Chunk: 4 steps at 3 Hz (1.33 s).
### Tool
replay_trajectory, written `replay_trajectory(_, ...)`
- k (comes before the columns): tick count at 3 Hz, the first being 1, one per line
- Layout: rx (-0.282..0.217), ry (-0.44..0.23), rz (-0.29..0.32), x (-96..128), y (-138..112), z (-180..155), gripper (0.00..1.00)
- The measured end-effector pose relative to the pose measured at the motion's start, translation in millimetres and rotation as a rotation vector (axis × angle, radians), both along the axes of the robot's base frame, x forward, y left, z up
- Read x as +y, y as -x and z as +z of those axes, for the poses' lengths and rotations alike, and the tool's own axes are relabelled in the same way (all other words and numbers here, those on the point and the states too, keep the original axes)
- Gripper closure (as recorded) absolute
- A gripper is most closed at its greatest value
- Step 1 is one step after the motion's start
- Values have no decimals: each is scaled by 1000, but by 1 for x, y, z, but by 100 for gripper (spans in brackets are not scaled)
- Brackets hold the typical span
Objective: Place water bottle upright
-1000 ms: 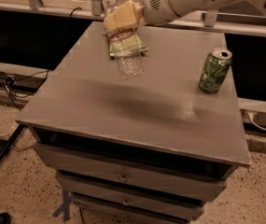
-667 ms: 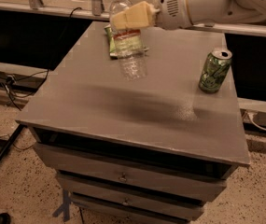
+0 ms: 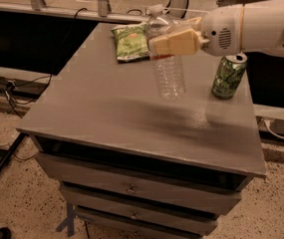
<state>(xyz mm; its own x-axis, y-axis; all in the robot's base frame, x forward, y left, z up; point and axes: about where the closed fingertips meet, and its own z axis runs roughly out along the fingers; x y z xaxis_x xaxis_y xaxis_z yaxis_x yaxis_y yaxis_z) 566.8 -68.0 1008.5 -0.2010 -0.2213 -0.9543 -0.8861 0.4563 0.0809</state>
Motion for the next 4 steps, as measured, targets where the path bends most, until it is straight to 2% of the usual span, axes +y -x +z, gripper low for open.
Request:
replay_trajectory(1,-126,-3,4,-27,5,-17,100)
replay_trajectory(2,-248,-46,-5,-52,6,-33,100)
replay_trajectory(3,-315,-108,-11,-67,10,-41,100)
replay_trajectory(4,-323,-144,-18,-77,14,-49,100)
